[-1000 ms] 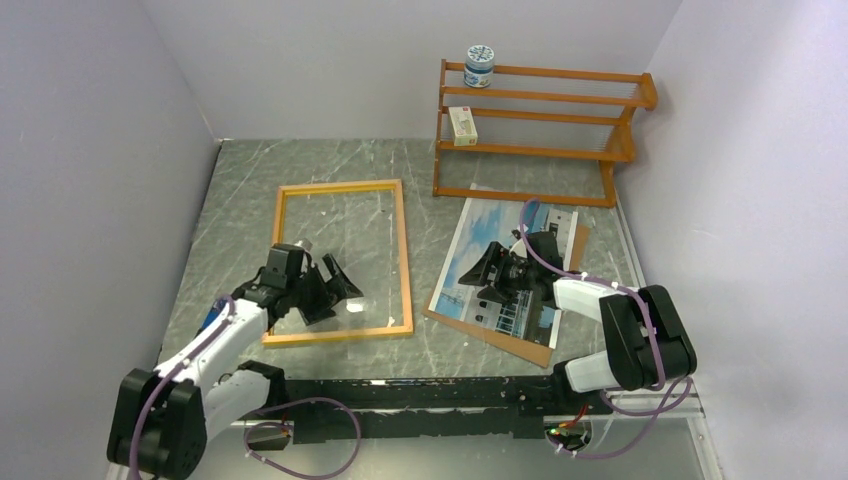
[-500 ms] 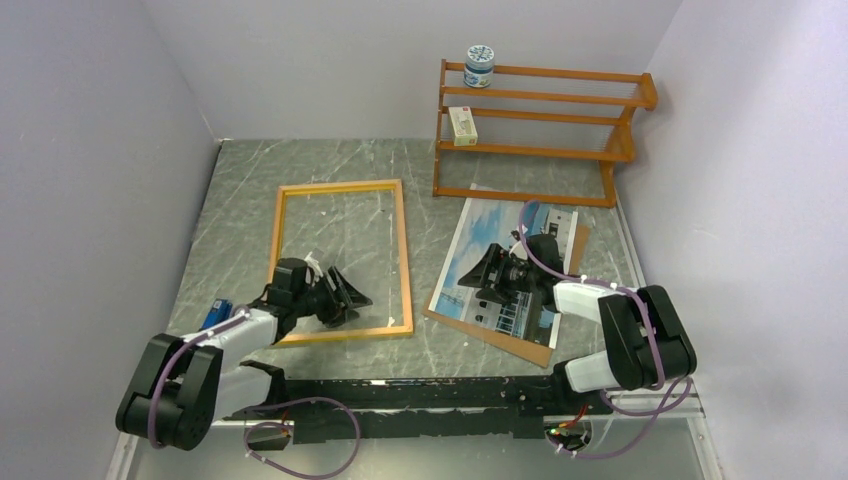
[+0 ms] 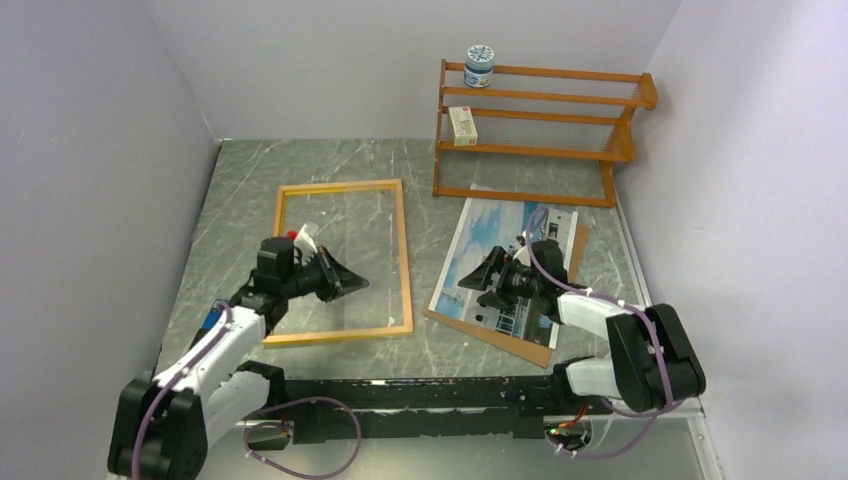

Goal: Put the photo into the frame
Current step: Pick up the photo frame item at the center of the board.

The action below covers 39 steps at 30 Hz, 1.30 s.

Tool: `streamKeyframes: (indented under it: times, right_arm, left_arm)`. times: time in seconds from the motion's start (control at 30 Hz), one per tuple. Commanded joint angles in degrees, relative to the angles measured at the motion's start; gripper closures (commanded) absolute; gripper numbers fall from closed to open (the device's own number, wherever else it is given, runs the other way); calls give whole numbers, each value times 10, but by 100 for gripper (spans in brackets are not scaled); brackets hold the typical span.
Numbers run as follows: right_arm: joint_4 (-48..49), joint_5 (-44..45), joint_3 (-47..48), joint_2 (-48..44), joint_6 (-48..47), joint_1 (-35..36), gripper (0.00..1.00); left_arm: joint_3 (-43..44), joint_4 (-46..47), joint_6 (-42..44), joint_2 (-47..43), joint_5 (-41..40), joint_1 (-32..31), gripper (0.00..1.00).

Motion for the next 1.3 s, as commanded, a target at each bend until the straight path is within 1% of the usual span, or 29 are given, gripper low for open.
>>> streamKeyframes:
  times: [0.0, 0.07, 0.17, 0.3, 0.4, 0.5, 0.67, 0.77, 0.9, 1.0, 1.13, 1.17, 1.27]
  right_arm:
    - [-6, 29, -2, -56, 57, 3, 8]
    - [16, 18, 1, -77, 82, 3, 6]
    - [69, -14, 4, -95, 140, 4, 4]
    - [161, -49, 6, -102, 224, 8, 3]
    - [193, -60, 19, -109, 272, 23, 3]
    - [151, -62, 45, -124, 299, 42, 3]
    - [235, -56, 35, -160, 367, 46, 7]
    - [289, -60, 34, -159, 384, 46, 17]
    - [392, -50, 13, -161, 424, 46, 34]
    - [401, -48, 11, -164, 423, 46, 48]
    - [405, -47, 10, -162, 414, 46, 73]
    - [397, -47, 12, -161, 408, 46, 80]
    - [348, -46, 21, -158, 373, 46, 96]
  left_arm:
    - [131, -158, 40, -55, 26, 8, 97]
    - [188, -220, 49, -58, 27, 9, 97]
    - [266, -278, 47, -58, 35, 9, 97]
    - [342, -313, 38, -62, 48, 9, 98]
    - [394, -333, 50, -57, 72, 9, 97]
    - [421, -343, 63, -59, 90, 9, 97]
    - [417, -311, 38, -70, 126, 9, 97]
    - [417, -300, 29, -78, 137, 9, 97]
    - [440, -359, 60, -77, 112, 9, 98]
    - [441, -374, 67, -79, 101, 9, 97]
    - [443, -410, 85, -79, 68, 9, 97]
    - [445, -428, 93, -76, 55, 9, 91]
    - [461, -494, 129, -69, -11, 9, 56]
